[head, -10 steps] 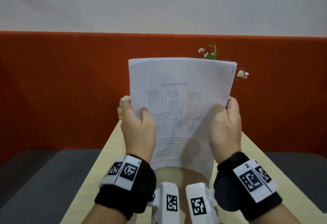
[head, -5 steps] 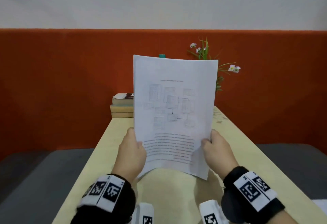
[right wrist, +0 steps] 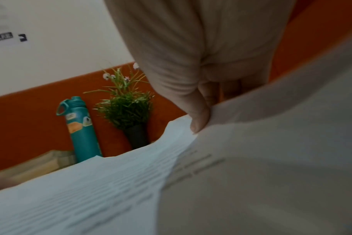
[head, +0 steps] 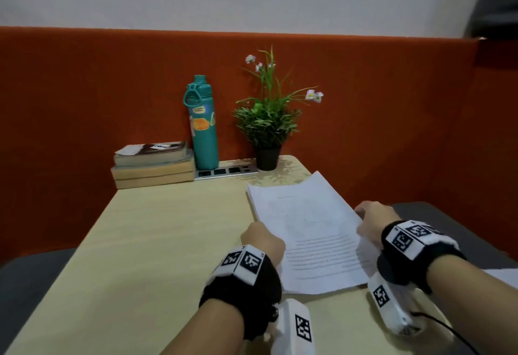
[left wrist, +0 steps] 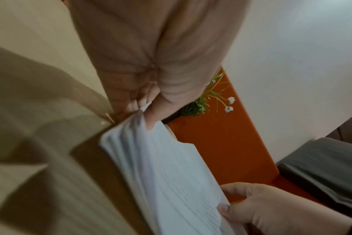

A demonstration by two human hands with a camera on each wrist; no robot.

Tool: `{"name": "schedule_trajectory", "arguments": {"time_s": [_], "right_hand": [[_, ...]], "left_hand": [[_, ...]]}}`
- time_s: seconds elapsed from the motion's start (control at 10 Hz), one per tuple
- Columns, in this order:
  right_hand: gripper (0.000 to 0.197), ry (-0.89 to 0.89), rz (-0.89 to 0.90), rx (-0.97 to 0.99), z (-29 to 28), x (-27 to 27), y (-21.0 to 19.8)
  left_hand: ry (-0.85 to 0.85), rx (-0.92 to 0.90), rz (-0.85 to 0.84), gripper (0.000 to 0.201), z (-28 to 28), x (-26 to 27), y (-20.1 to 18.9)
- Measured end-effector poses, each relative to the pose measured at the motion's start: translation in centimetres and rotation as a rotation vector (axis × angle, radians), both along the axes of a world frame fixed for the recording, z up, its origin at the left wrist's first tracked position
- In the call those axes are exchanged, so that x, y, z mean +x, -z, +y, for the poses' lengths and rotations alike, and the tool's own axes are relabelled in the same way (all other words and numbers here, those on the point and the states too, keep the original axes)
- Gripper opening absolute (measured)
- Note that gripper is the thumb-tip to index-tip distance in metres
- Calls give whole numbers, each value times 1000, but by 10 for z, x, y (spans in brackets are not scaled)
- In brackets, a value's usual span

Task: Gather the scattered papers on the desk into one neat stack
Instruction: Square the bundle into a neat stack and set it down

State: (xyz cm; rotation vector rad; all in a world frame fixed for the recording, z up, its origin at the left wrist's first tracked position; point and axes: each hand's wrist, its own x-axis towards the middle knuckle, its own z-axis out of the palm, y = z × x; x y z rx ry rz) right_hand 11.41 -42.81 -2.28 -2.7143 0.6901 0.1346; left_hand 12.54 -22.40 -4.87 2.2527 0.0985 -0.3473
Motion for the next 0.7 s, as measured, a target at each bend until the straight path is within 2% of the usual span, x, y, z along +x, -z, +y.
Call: {"name": "schedule_trajectory", "arguments": {"time_s": [0.1, 0.2, 0.3, 0.4, 0.5, 0.6, 0.7], "right_hand": [[15, -69, 135, -104, -10, 7, 1], [19, -108, 224, -173, -14, 14, 5], [19, -101, 278, -219, -16, 18, 8], [37, -86, 295, -223, -15, 19, 8], [25, -150, 361, -245, -18, 20, 7], [39, -71, 247, -84, -27, 12, 4], [53, 66, -71, 78, -32, -14, 1]], "left_hand": [[-16, 56, 34, 10, -9, 3, 1], [-39, 81, 51, 24, -10, 9, 7], [-49, 99, 59, 24, -13, 14, 11], [-45, 97, 53, 21, -12, 15, 15], [-25, 91, 75, 1, -10, 9, 11], [12, 134, 84, 29, 8, 8, -1], [-92, 137, -74, 57, 54, -3, -22]]}}
